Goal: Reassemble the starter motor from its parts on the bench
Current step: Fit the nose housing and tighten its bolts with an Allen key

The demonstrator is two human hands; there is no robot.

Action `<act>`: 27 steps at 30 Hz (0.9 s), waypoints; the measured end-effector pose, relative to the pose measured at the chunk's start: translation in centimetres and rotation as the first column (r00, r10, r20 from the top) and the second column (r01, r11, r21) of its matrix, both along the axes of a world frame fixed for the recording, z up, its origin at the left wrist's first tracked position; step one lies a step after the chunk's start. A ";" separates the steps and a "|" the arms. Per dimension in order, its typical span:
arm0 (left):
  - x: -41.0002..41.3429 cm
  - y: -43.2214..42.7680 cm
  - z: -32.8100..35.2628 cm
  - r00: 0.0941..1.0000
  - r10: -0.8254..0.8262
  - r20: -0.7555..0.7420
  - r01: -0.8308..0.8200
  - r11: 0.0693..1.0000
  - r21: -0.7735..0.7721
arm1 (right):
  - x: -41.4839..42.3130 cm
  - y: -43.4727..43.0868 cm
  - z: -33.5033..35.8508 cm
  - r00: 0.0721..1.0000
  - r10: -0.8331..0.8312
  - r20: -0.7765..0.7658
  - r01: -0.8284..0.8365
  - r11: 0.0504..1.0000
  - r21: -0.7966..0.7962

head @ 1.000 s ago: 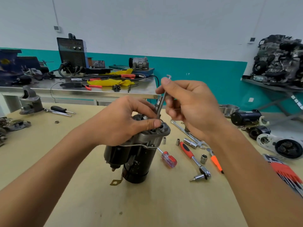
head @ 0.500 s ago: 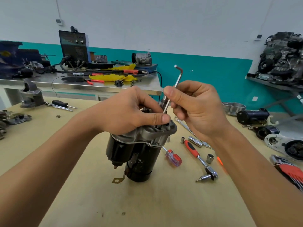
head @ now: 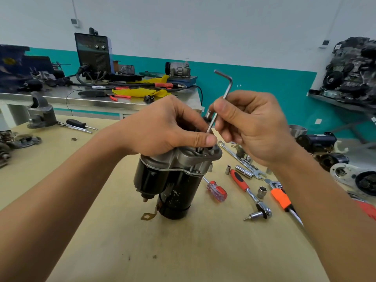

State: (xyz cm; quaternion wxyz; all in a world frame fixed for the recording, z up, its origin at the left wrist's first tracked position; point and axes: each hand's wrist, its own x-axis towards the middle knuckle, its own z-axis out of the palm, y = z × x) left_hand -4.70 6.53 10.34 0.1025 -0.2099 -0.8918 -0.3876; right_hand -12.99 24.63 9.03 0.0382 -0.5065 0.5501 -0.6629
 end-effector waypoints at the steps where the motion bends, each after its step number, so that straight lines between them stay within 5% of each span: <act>1: 0.0 0.1 0.0 1.000 -0.001 0.000 0.001 1.000 0.005 | 0.1 -0.1 0.0 1.000 0.004 0.004 -0.004 1.000 -0.015; 11: 0.0 0.0 0.1 1.000 -0.002 -0.014 0.002 1.000 0.021 | 0.2 -0.4 0.7 0.982 -0.182 -0.046 0.184 0.982 0.046; 23: 0.0 0.0 0.1 0.999 -0.049 0.018 0.051 0.995 -0.088 | -1.9 0.4 2.2 0.993 0.082 0.081 -0.088 0.993 0.074; 27: -0.1 0.0 0.1 1.000 -0.006 0.010 0.007 0.990 -0.138 | -1.5 -0.1 1.8 0.989 -0.143 0.037 0.145 0.989 -0.043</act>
